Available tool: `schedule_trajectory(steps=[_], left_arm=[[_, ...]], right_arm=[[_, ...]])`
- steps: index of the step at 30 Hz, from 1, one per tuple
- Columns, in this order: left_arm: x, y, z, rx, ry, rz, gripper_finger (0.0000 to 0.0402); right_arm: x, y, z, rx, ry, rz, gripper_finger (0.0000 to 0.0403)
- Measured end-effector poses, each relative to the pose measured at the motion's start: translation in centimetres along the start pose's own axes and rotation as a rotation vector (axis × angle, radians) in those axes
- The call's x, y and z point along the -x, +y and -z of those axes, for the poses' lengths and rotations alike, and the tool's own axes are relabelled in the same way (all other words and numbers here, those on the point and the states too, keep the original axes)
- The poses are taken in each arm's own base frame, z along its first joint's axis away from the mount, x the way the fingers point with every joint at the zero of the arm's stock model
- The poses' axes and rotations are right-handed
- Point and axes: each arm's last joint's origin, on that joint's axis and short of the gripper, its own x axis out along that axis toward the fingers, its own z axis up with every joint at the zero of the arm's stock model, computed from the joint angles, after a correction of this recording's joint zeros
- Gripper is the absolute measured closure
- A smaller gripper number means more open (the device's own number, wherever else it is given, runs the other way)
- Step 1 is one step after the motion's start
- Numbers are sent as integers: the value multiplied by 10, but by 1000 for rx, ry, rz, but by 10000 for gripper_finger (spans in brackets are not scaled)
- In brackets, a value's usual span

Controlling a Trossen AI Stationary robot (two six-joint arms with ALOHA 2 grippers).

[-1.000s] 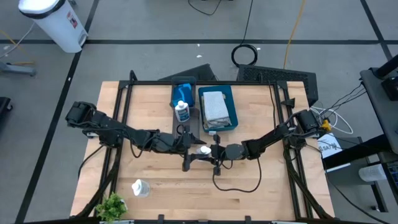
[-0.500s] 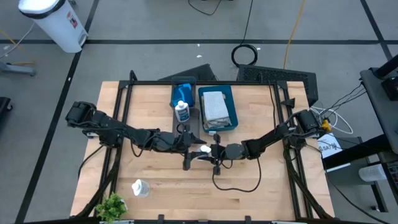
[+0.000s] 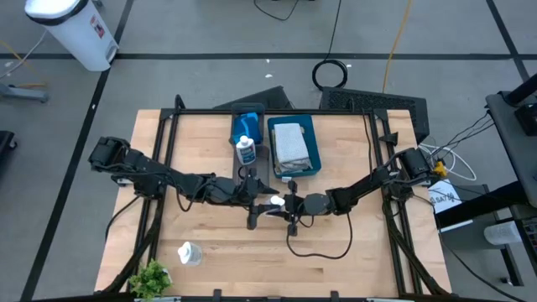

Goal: Pick & Place Kitchen Items
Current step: Put the top white plastic restorer bottle into the bottom black bin

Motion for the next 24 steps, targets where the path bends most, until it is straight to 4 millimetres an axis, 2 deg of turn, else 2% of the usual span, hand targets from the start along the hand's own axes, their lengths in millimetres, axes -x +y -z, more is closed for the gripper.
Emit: schedule_trajectory(steps=[14, 17, 21, 24], left_arm=[[0, 0, -1, 0, -10, 0, 204], [0, 0, -2, 5, -17, 1, 226], [0, 0, -2, -1, -17, 6, 284], [0, 0, -2, -16, -17, 6, 284]], right_arm=[[0, 0, 0, 3, 0, 0, 332], [0, 0, 0, 4, 0, 0, 332], [0, 0, 0, -4, 1, -2, 320], [0, 0, 0, -1, 1, -3, 300]])
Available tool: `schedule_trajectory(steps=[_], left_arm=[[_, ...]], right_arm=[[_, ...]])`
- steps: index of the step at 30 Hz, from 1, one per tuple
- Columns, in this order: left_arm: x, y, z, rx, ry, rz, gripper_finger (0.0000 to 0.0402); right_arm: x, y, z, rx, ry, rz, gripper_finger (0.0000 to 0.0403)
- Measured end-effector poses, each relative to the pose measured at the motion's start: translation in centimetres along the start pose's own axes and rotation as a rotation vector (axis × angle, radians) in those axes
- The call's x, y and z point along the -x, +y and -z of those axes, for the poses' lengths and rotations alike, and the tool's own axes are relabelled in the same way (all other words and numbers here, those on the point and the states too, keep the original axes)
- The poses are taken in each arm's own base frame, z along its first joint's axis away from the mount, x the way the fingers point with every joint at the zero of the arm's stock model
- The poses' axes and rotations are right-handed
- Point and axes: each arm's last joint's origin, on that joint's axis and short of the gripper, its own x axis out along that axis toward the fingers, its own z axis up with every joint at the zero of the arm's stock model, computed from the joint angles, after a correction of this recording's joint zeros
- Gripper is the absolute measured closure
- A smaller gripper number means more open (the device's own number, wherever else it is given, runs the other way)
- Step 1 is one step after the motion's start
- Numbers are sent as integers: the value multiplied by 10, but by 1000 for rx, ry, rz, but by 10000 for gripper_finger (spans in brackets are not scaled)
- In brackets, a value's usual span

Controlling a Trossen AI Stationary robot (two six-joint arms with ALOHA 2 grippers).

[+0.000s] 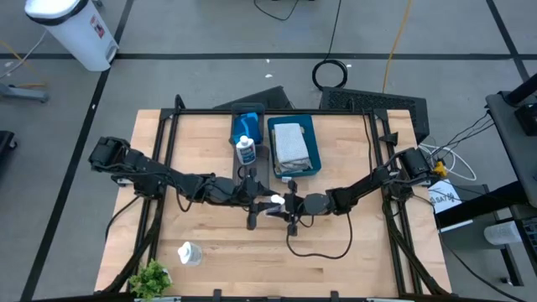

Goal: Pick & Place Kitchen Items
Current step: Put the top white plastic restorer bottle into the bottom black bin

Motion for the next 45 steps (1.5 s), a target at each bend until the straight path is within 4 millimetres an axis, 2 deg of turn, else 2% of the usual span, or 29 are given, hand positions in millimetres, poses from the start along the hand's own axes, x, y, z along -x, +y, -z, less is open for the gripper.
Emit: schedule_trajectory(steps=[5, 9, 14, 18, 21, 27, 33, 38, 45], left_arm=[[0, 1, 0, 0, -5, -30, 284], [0, 2, -2, 5, -19, -27, 284], [0, 3, -4, -19, -44, -45, 284], [0, 5, -5, -12, -56, -115, 284], [3, 7, -9, -20, -62, -158, 284], [25, 12, -35, -27, -133, -262, 284], [48, 24, -54, -111, -137, -416, 284], [50, 51, -47, -88, -25, -486, 284], [43, 91, -26, -21, 58, -566, 284]], right_arm=[[2, 0, -1, 11, 15, -11, 249], [12, -2, -12, 43, 88, -99, 193], [38, -7, -29, 73, 220, -104, 130], [63, -13, -46, 78, 274, -58, 102], [83, -17, -58, 80, 282, -37, 95], [120, -24, -78, 23, 286, -16, 95], [148, -23, -78, -4, 260, -50, 97], [163, -19, -72, -13, 179, -98, 110], [170, -20, -59, -28, 100, -124, 122]])
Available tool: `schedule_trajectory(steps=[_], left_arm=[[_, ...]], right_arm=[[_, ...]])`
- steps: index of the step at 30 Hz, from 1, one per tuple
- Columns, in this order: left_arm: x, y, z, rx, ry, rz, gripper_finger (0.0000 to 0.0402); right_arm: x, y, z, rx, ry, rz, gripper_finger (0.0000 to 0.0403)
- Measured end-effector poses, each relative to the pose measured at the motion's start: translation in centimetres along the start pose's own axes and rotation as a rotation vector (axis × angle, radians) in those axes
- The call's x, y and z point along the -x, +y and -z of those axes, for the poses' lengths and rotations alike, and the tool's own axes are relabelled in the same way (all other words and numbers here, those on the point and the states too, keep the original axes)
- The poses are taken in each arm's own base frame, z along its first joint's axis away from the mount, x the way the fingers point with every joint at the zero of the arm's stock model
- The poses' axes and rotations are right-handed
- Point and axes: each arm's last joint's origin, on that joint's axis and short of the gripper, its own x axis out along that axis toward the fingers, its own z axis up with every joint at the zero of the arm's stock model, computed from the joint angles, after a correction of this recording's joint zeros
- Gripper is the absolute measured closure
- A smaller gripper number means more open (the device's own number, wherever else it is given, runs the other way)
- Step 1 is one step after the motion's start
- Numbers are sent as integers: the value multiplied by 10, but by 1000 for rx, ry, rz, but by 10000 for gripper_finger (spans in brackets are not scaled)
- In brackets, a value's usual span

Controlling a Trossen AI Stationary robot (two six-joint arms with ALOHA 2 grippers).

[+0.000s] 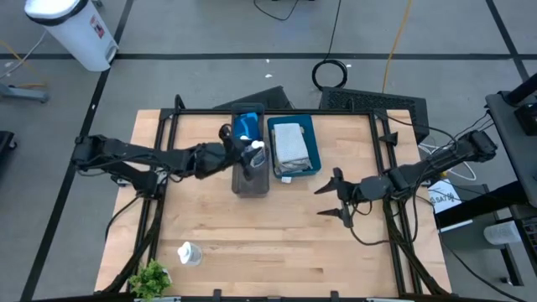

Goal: Pick & Place Kitchen Items
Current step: Put the top white plastic restorer bottle into the bottom black bin

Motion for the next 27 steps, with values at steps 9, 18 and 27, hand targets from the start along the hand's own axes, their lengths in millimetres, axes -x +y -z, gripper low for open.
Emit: schedule_trajectory(steps=[9, 18, 27], left_arm=[[-10, 21, 21, 24, 10, 30, 284], [-14, 27, 50, 53, -46, 92, 284], [-25, 24, 68, 43, 25, 75, 284]], right_arm=[[2, -2, 8, 1, 7, 1, 122], [2, -2, 8, 23, 2, 0, 122], [2, -1, 6, 20, -13, -2, 122]])
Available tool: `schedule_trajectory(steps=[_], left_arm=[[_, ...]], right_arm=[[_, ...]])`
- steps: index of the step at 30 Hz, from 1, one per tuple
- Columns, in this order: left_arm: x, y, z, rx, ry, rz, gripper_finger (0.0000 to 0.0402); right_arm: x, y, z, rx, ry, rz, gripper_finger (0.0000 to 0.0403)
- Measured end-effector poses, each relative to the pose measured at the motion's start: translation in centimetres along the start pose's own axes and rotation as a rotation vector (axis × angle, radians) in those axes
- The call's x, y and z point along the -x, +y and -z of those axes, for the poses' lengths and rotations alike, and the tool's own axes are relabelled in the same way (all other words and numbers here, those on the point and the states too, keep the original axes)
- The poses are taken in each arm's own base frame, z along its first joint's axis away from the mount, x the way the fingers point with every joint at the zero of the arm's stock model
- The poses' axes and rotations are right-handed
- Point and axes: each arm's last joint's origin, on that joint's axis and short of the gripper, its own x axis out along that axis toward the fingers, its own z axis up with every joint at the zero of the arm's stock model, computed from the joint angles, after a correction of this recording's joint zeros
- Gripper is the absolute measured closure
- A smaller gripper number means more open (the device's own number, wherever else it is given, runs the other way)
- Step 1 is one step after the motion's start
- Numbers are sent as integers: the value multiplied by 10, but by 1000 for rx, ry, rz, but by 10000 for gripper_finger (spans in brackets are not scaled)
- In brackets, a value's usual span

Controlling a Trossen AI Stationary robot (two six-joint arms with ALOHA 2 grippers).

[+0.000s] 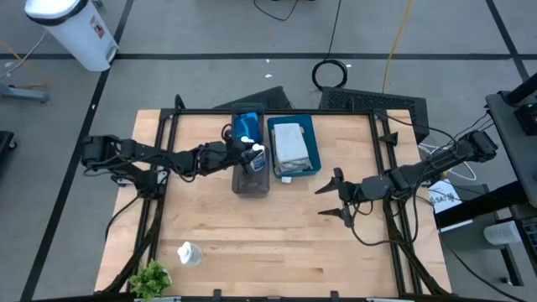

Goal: Pick & Place Kitchen Items
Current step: Put the top white plastic restorer bottle into the bottom black bin, then put the white plastic restorer bottle into the bottom black bin

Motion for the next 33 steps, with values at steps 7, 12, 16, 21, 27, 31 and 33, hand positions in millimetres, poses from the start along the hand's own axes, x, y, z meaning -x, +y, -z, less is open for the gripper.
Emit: schedule_trajectory(steps=[7, 12, 16, 21, 27, 31, 33], left_arm=[[2, -1, -1, 41, -7, 6, 179], [8, -5, -17, 52, -45, 24, 105], [17, -12, -35, 48, -42, 49, 79], [42, -34, -76, -20, 49, 103, 76], [92, -81, -126, -106, 229, 212, 95], [138, -106, -138, -135, 401, 311, 107], [157, -115, -142, -82, 451, 338, 113]], right_arm=[[0, 0, -1, -2, -9, -1, 122], [0, 0, -1, -2, -9, -1, 122], [0, 0, -1, -2, -8, -1, 122], [0, 0, -1, -3, -5, -1, 122], [0, 0, -1, -15, -9, -1, 123], [0, 0, -1, -21, -9, -1, 124], [0, 0, -1, -21, -8, -1, 124]])
